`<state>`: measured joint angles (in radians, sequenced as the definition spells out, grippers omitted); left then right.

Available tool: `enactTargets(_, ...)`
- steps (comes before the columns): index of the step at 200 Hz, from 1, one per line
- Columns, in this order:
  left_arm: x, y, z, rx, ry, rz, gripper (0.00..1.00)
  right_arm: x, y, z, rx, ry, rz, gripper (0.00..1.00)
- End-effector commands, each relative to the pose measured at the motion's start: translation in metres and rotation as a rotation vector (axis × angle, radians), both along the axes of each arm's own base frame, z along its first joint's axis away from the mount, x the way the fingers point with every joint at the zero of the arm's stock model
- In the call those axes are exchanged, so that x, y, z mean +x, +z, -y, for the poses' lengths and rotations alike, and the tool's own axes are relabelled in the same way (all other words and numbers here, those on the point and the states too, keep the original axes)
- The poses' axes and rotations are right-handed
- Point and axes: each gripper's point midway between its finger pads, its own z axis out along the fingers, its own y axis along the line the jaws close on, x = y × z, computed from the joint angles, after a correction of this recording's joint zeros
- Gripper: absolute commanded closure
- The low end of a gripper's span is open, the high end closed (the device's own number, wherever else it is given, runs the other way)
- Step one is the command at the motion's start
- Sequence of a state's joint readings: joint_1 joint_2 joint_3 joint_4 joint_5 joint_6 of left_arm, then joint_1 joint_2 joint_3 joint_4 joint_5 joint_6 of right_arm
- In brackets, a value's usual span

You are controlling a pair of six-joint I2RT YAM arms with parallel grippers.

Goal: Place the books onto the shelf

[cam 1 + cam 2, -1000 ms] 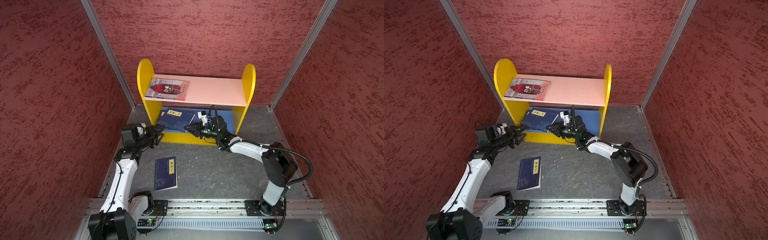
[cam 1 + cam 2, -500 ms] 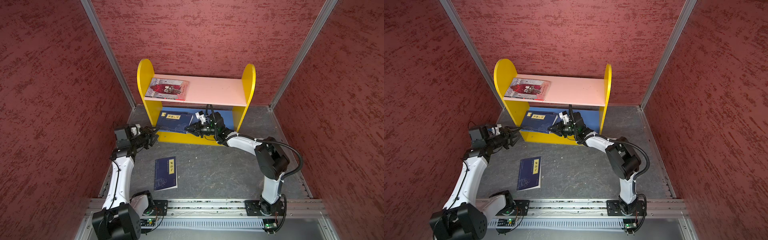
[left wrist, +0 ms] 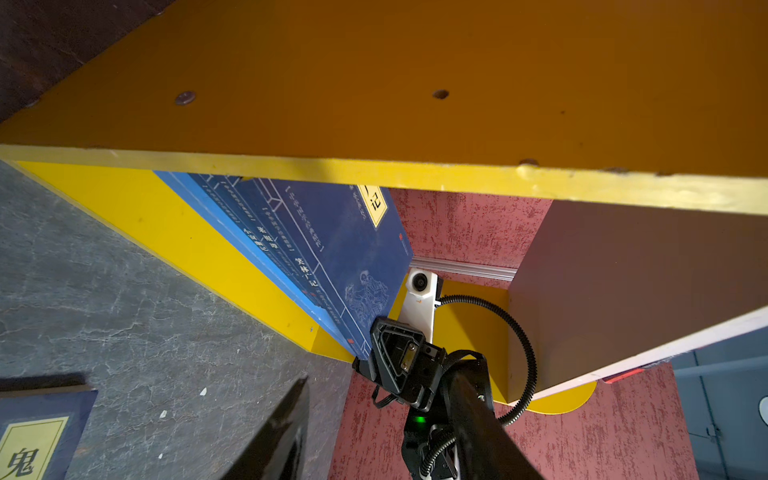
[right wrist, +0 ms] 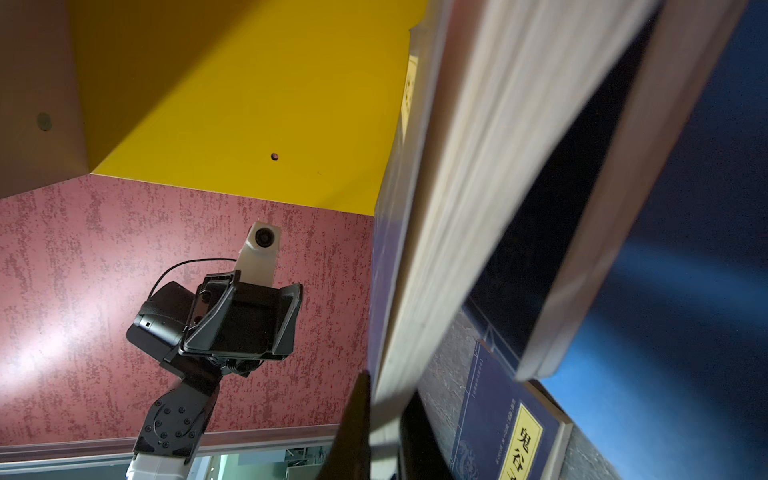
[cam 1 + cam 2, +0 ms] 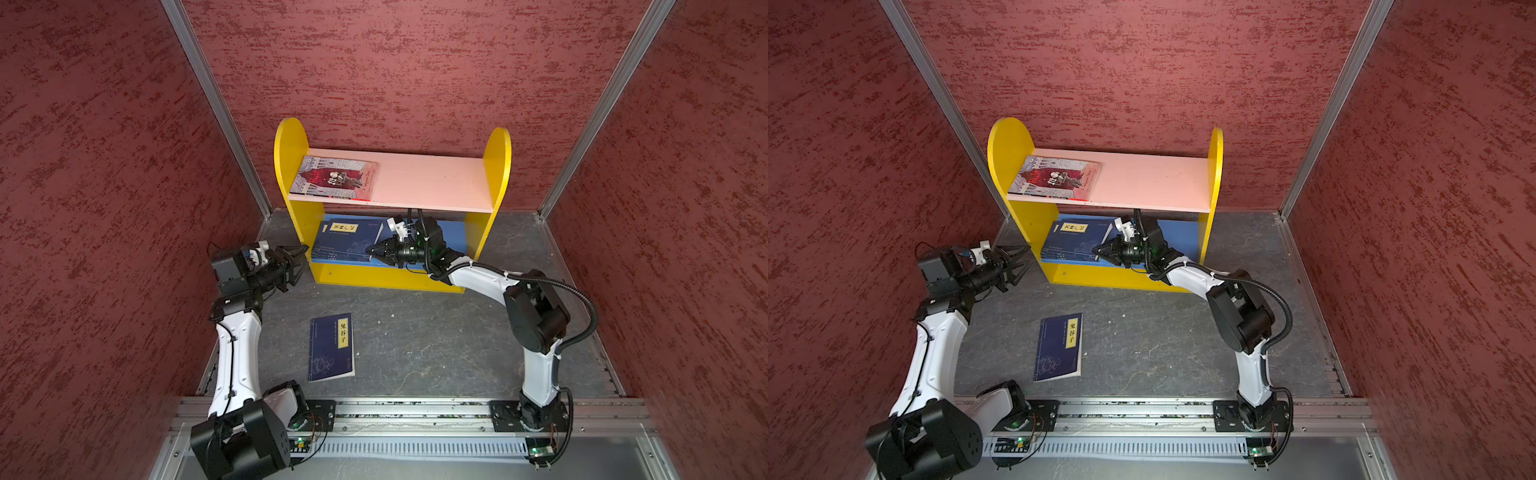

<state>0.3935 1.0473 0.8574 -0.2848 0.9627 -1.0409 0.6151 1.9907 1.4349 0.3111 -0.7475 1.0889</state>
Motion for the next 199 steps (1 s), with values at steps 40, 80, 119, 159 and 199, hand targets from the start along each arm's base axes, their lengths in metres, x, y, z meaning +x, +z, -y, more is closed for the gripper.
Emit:
enactTargets(40,0.001,-0.005,0.000,0.002,-0.009,0.018,0.45,0.016,-0.007,0.001,-0.068,-0.003,0.036,1.00)
enactTargets(80,-0.001,-0.013,0.000,-0.006,-0.008,0.001,0.45,0.019,-0.015,0.003,-0.096,-0.017,0.023,0.91)
enactTargets(119,0.000,-0.015,0.000,-0.010,-0.007,-0.002,0.45,0.021,-0.021,0.008,-0.141,-0.042,0.022,0.74)
enactTargets(159,0.001,-0.018,-0.001,-0.014,-0.003,0.000,0.45,0.025,-0.025,0.013,-0.190,-0.070,0.026,0.62)
enactTargets(199,0.001,-0.017,-0.001,-0.016,-0.004,0.003,0.45,0.030,-0.024,0.018,-0.241,-0.103,0.030,0.60)
